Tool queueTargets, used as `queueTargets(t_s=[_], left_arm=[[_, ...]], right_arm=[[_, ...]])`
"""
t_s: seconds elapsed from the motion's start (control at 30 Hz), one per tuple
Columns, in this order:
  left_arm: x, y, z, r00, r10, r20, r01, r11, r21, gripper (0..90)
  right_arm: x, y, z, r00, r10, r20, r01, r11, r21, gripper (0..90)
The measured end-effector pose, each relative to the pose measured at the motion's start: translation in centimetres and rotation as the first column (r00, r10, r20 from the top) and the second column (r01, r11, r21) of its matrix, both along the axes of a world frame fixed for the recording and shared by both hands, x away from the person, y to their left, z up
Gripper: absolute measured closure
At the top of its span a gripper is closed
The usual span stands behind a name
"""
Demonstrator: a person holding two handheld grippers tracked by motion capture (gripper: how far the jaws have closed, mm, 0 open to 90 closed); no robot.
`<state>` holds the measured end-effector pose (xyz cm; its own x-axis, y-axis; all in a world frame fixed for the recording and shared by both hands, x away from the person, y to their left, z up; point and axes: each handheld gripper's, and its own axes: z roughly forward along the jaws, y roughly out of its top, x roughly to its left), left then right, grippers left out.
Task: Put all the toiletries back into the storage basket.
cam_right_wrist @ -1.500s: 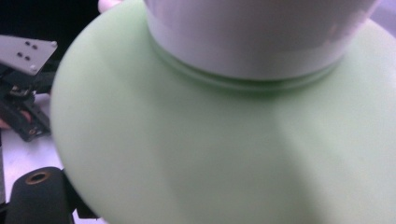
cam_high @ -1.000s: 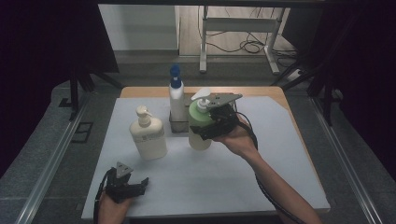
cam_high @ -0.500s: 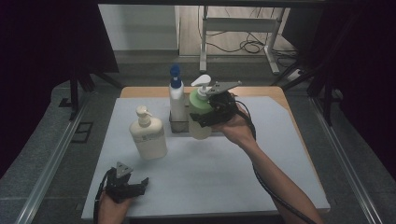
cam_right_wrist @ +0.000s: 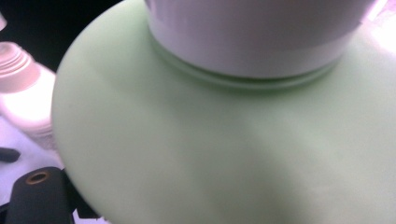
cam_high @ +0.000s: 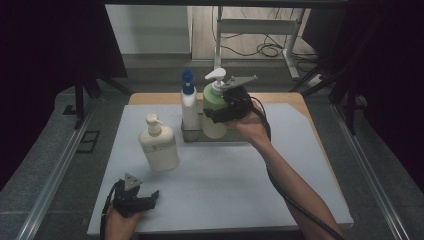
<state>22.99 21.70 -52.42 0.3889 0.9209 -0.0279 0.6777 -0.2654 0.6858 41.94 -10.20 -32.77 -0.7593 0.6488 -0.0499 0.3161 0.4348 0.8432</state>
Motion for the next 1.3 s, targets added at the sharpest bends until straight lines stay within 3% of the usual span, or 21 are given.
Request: queueTargets(t_s=[0.7,1.3], left_arm=[[0.0,0.0,0.0,1.0000,0.000,0.000,0.000,1.0000,-0.001,12.4],[0.0,0.0,0.0,1.0000,0.000,-0.002,0.000,1.0000,0.000,12.5]], right_arm=[[3.1,1.4,-0.9,0.9977,-0.066,0.011,0.066,0.998,-0.001,12.4],[5.1,2.0,-3.1,0.9954,-0.096,0.004,0.096,0.995,-0.014,12.4]])
